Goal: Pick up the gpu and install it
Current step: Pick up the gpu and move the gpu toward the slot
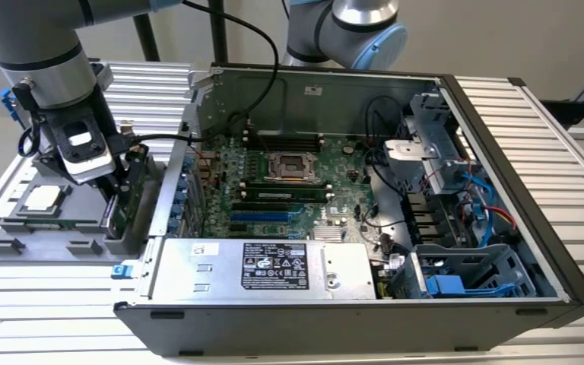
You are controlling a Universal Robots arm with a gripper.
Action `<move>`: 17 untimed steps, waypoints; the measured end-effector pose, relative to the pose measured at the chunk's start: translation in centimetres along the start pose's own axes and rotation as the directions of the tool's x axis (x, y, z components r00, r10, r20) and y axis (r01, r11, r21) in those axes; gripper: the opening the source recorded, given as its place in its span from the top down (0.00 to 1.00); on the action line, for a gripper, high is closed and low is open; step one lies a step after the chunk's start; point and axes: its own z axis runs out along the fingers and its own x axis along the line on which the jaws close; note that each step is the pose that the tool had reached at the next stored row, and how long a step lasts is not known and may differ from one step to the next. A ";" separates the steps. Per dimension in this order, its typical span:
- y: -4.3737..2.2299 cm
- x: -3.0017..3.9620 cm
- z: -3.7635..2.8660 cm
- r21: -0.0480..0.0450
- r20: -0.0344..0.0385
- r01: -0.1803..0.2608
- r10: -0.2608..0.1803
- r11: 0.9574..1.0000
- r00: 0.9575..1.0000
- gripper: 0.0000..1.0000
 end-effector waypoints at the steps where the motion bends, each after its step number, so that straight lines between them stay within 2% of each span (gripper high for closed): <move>1: 0.00 0.00 0.00 0.000 0.000 0.000 0.000 1.000 1.000 1.00; 17: 0.00 -0.01 0.00 0.000 0.001 0.000 0.000 1.000 1.000 1.00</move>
